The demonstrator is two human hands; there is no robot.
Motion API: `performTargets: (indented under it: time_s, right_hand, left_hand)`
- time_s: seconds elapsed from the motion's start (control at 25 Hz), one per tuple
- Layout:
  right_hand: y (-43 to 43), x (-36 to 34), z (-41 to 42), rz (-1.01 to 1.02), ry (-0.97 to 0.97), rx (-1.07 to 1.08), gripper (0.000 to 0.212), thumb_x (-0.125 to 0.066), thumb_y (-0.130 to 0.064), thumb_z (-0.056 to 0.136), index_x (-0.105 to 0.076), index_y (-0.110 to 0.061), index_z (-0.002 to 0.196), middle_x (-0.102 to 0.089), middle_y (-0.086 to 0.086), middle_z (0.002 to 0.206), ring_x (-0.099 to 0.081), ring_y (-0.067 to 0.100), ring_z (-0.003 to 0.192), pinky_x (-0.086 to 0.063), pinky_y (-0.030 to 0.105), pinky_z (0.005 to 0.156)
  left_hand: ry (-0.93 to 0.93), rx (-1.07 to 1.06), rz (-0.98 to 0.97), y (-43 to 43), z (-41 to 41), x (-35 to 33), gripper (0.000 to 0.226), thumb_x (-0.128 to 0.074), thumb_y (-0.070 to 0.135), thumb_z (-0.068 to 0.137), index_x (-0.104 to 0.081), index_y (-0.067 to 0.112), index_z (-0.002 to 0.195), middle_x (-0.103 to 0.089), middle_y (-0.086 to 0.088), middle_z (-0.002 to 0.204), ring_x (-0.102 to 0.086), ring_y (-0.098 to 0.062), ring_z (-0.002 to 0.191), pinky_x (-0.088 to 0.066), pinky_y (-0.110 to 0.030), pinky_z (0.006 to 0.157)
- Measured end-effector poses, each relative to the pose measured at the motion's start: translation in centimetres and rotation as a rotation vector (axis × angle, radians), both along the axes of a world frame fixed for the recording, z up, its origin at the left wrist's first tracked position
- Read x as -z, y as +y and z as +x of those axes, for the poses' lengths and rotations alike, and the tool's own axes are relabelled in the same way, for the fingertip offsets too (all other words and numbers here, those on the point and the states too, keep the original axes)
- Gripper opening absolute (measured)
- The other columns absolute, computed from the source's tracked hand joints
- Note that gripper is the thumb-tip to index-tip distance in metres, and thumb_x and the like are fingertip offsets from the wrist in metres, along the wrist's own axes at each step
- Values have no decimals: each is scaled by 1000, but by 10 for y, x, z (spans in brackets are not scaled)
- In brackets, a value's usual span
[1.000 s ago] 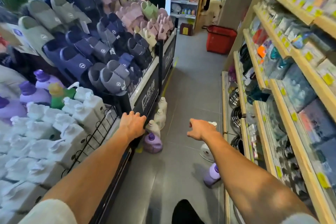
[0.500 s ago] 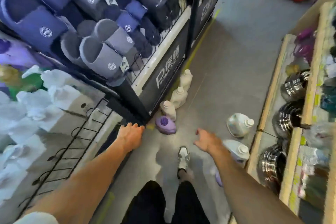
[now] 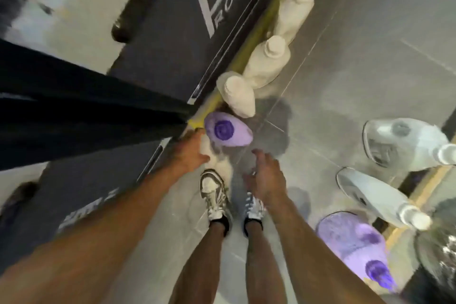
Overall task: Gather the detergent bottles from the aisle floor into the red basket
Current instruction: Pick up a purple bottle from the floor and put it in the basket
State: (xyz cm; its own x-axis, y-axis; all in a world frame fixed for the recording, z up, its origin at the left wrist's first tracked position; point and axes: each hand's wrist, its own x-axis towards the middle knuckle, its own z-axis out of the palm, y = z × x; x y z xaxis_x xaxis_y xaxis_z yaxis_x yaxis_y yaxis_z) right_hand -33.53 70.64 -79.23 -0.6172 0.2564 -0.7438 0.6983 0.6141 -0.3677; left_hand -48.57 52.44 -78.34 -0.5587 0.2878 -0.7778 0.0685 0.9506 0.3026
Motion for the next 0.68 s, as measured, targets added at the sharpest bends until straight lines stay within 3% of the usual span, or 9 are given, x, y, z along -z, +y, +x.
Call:
performTargets:
  time_s: [0.08, 0.2, 0.32, 0.52, 0.68]
  right_hand:
    - [-4, 73, -20, 20, 57, -40, 87, -79, -36, 84, -31, -23, 155, -46, 11, 143, -45, 36, 128, -48, 47, 98]
    - [-8, 142, -48, -3, 168, -28, 106, -88, -39, 74, -26, -21, 158, -46, 11, 149, -47, 37, 130, -48, 51, 103]
    - [-7, 180, -60, -77, 281, 12, 108, -90, -43, 66, -31, -21, 154, -53, 8, 145, -54, 34, 127, -51, 51, 100]
    - [-2, 170, -64, 30, 283, -166, 106, -90, -39, 65, -30, -20, 151, -58, 9, 131, -60, 33, 115, -58, 49, 85]
    - [14, 130, -58, 99, 239, -329, 103, -83, -39, 67, -31, -18, 154, -56, 7, 133, -59, 32, 116, -57, 45, 81]
  left_hand:
    - [57, 63, 90, 6, -21, 72, 98, -89, 18, 73, -34, 15, 154, -39, -14, 152, -46, -35, 135, -41, -42, 109]
    - [111, 220, 198, 8, -41, 135, 114, -91, 38, 66, -25, 19, 158, -33, -10, 158, -41, -35, 140, -41, -50, 111]
    - [208, 397, 251, 8, -45, 170, 118, -90, 45, 64, -25, 11, 157, -37, -15, 156, -44, -38, 139, -44, -53, 109]
    - [291, 473, 300, 7, -45, 173, 117, -94, 38, 56, -33, 2, 149, -48, -23, 144, -54, -43, 126, -51, -50, 100]
    - [298, 415, 299, 10, -22, 140, 104, -92, 28, 47, -48, 1, 137, -59, -19, 126, -65, -41, 101, -52, -40, 82]
